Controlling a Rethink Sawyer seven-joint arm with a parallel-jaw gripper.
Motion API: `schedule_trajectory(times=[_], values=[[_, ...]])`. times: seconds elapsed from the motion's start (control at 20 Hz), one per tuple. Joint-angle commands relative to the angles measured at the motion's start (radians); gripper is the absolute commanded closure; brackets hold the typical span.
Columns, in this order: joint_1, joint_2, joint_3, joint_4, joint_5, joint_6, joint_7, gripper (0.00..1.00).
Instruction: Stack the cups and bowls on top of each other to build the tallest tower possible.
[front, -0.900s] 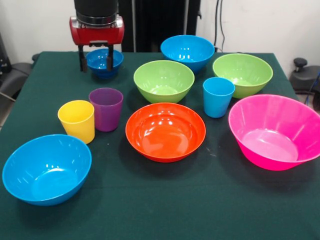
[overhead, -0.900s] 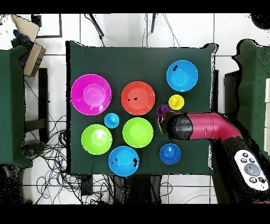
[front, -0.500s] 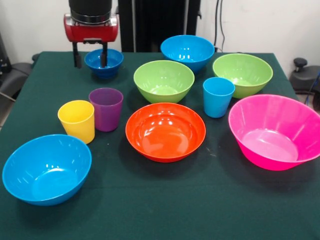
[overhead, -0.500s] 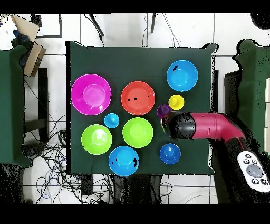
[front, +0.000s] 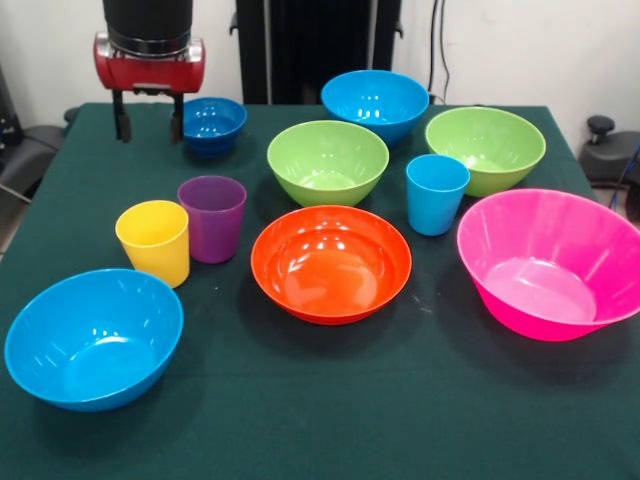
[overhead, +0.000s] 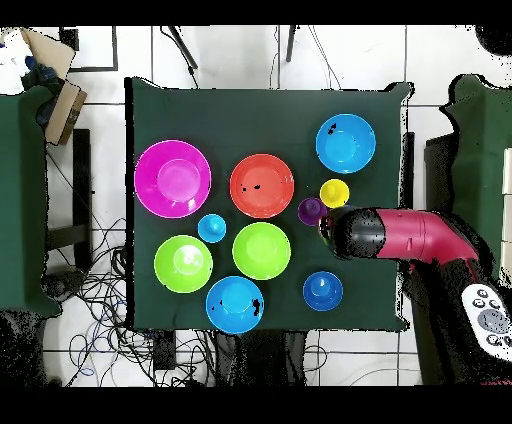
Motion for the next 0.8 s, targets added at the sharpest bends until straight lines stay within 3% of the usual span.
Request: schedule_trajectory(times=[0.05,0.8], values=[[0.045,0.096,-0.013,-0.088,0.012,0.085,0.060,0.00],[0.060,0.110,-0.018,-0.133,0.014,0.113,0.020,0.00]])
